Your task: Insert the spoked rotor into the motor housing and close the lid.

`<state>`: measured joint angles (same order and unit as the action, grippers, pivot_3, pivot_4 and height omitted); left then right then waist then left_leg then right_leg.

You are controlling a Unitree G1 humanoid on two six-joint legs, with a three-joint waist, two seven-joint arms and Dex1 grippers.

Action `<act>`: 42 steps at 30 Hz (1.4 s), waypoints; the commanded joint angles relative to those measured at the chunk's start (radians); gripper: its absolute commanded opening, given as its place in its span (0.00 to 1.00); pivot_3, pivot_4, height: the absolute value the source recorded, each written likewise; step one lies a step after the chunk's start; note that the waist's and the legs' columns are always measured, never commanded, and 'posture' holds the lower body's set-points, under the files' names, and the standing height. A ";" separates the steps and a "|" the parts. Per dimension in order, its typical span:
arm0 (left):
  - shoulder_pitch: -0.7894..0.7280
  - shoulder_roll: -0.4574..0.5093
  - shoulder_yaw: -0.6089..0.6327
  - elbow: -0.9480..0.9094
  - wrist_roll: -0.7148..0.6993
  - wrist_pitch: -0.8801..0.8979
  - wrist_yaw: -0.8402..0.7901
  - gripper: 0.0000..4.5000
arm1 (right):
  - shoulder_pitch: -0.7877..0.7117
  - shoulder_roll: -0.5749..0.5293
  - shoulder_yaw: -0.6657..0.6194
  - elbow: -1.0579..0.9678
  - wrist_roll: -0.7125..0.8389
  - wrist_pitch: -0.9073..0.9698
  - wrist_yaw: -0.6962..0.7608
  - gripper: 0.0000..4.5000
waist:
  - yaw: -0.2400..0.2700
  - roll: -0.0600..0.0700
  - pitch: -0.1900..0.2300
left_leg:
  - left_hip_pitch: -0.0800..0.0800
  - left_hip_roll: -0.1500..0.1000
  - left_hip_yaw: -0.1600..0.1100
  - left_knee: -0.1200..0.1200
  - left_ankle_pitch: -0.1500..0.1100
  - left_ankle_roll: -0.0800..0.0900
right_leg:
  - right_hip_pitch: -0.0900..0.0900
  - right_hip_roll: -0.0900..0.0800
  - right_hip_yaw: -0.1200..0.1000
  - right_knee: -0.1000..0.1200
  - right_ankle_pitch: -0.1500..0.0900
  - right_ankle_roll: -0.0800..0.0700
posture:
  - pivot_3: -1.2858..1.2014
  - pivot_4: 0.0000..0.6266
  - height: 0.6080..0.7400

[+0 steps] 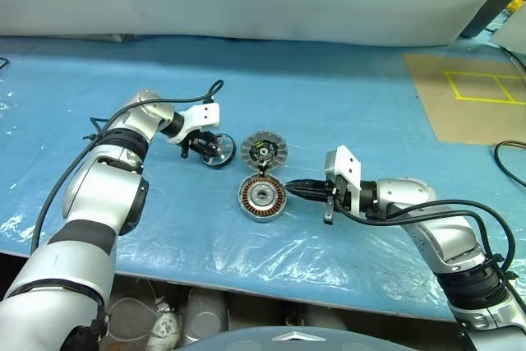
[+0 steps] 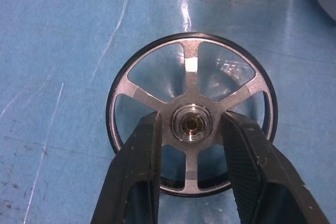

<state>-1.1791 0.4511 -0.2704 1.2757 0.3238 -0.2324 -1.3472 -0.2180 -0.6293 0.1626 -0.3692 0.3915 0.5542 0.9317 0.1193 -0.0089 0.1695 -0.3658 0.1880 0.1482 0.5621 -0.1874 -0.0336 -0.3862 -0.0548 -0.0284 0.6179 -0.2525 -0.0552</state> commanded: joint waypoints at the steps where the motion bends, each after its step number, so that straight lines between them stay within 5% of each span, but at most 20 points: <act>1: 0.037 -0.007 -0.005 0.005 -0.005 -0.007 -0.025 0.30 | -0.011 -0.001 -0.014 -0.019 0.009 -0.001 -0.006 0.00 | 0.003 0.000 0.000 | 0.000 0.000 0.000 0.000 0.000 0.000 | 0.000 0.000 0.000 0.000 0.000 0.000 | 0.52 0.24 1.00; 11: 0.109 0.068 0.108 -0.158 -0.179 0.021 -0.223 0.30 | -0.029 -0.037 -0.046 -0.033 0.057 0.021 0.038 0.00 | 0.004 0.000 0.000 | -0.002 0.000 0.000 -0.002 0.000 0.000 | -0.003 0.000 0.000 0.000 0.002 0.003 | 0.52 0.24 1.00; 21: 0.391 0.254 0.088 -0.811 -0.472 0.316 -0.267 0.30 | 0.032 -0.060 -0.065 -0.026 0.059 -0.046 0.091 0.00 | 0.005 0.001 0.001 | -0.011 0.002 0.001 -0.003 0.000 0.000 | -0.014 0.001 0.000 0.002 0.001 0.002 | 0.52 0.24 1.00; 32: 0.548 0.247 0.097 -1.255 -0.606 0.611 -0.155 0.30 | 0.130 -0.049 -0.072 -0.084 0.046 -0.061 0.006 0.00 | -0.020 0.001 0.001 | -0.010 0.002 0.002 -0.002 0.000 0.000 | -0.013 0.001 0.001 0.001 -0.001 -0.002 | 0.52 0.24 1.00; 42: 0.491 0.185 -0.017 -1.305 -0.559 0.684 -0.071 0.30 | 0.205 -0.063 -0.121 -0.156 0.082 -0.008 -0.036 0.00 | -0.021 0.001 0.001 | -0.010 0.001 0.002 -0.001 0.000 0.000 | -0.013 0.002 0.001 0.001 -0.001 -0.002 | 0.52 0.24 1.00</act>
<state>-0.6478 0.6458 -0.2789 -0.0047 -0.2357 0.4405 -1.4356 -0.0099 -0.6863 0.0573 -0.4833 0.4452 0.5416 0.8975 0.0978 -0.0074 0.1703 -0.3764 0.1894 0.1501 0.5617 -0.1871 -0.0332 -0.3987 -0.0531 -0.0275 0.6187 -0.2537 -0.0570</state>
